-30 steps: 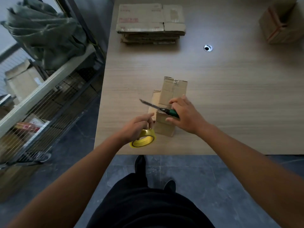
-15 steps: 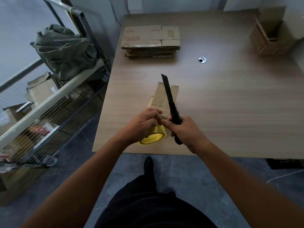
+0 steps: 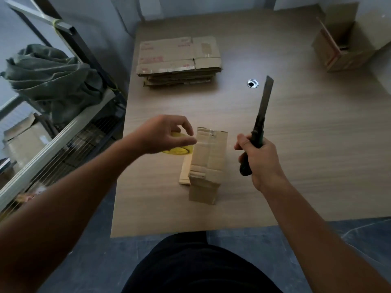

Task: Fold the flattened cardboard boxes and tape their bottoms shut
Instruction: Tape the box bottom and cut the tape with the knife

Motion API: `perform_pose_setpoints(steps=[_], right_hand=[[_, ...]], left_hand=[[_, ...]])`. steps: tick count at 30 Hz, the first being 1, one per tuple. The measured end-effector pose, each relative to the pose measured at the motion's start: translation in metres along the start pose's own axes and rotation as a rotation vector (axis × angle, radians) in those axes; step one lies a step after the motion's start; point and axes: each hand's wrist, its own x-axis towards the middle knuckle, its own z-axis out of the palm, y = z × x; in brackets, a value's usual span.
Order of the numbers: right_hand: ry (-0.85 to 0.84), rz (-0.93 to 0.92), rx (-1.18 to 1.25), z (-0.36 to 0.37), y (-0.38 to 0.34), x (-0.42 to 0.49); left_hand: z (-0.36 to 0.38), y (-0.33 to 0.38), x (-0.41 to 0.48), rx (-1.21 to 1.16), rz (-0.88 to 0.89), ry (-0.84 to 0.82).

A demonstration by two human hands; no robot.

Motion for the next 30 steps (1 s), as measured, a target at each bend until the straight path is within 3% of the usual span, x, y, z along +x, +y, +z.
perform_pose_setpoints(steps=[5,9,13,17,21,23,26,28,30], right_hand=[[0.117,0.135,-0.057,0.029,0.025,0.062],[0.085,0.34,-0.103,0.031,0.058,0.091],[0.026,0.521,-0.081,0.027,0.067,0.106],[-0.042,0.576,-0.22,0.028,0.065,0.124],[0.007,0.618,-0.181,0.029,0.086,0.125],[0.075,0.532,-0.279,0.027,0.079,0.118],[0.132,0.196,-0.599,0.027,0.053,0.098],[0.016,-0.033,-0.767,0.042,0.033,0.076],[-0.187,-0.144,-0.943,0.063,0.029,0.055]], left_hand=[[-0.014,-0.042,0.087,0.296,-0.002,-0.081],[0.008,-0.082,0.13,0.306,-0.061,-0.162],[0.027,-0.107,0.137,0.138,-0.093,-0.185],[0.035,-0.123,0.129,0.001,-0.153,-0.257],[0.049,-0.128,0.117,-0.089,-0.194,-0.204],[0.057,-0.13,0.112,-0.105,-0.225,-0.138],[0.066,-0.13,0.102,-0.058,-0.258,-0.031],[0.071,-0.127,0.098,-0.017,-0.277,0.026],[0.075,-0.123,0.097,-0.008,-0.277,0.058]])
